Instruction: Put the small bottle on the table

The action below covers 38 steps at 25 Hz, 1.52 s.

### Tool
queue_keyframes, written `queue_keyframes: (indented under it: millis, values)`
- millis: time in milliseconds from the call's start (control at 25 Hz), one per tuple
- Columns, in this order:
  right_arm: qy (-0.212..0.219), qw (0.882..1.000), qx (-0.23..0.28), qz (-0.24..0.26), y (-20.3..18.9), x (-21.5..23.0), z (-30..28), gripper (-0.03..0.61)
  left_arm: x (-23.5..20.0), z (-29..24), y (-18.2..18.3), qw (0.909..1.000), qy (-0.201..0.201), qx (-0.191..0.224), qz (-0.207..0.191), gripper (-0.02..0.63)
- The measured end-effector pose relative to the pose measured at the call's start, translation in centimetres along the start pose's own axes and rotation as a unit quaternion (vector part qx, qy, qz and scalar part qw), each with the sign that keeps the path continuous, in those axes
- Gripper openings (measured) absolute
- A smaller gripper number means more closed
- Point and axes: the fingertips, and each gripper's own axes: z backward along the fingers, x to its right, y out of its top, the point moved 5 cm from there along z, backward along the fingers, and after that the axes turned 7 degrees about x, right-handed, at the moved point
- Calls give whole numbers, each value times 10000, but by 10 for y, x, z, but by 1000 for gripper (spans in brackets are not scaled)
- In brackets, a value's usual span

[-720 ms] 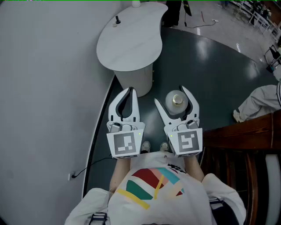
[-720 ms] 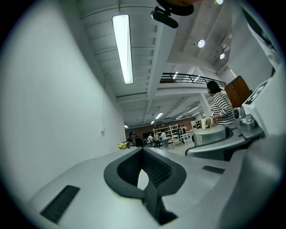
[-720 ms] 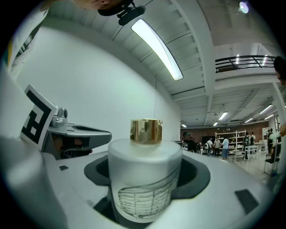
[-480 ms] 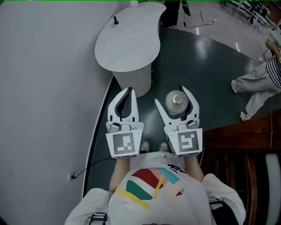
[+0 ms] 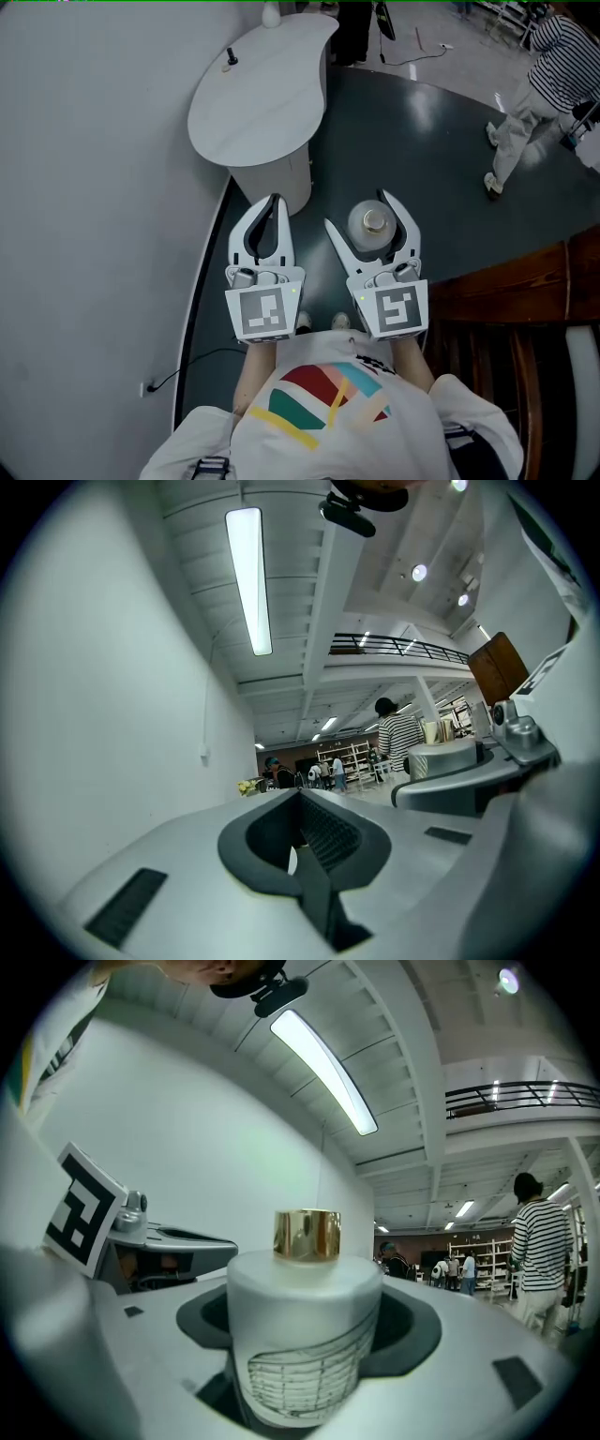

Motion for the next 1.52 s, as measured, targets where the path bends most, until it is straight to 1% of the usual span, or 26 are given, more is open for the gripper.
queue_keyframes:
  millis: [160,240,320,640,720,840,1000,1080,1360,1520]
  values:
    - [-71,9999,-40,-83,-9,15,8,348,18,-6,1,9999,-27,131,-26,17]
    - [-114,9998,-89,-117,-15,24,11,348,27,-9,-1,9999,-67,115,-58,17]
    - [-121,9998,-92,-124,-17,30,15,348,32,-11,-2,9999,-49,88,-2,17]
    - [-346,9991,-171,-187,-25,57,19,348,41,-34,-11,9999,-99,30,-73,17]
    - [-362,9992,-138,-92,-26,64,18,348,43,-43,-14,9999,-121,20,-97,17]
    - [-405,9991,-104,59,-32,77,16,348,48,-56,-20,9998,-149,100,-31,17]
    - [-503,9983,-145,239,-38,94,11,348,48,-79,-35,9997,-246,-54,-71,17]
    - [-552,9979,-132,301,-39,103,6,348,48,-92,-40,9996,-256,-57,-58,17]
    - [-639,9963,92,570,-42,136,-30,348,46,-149,-42,9988,-405,259,-89,17]
    - [-626,9958,170,651,-46,155,-64,348,32,-184,-42,9987,-335,366,-105,17]
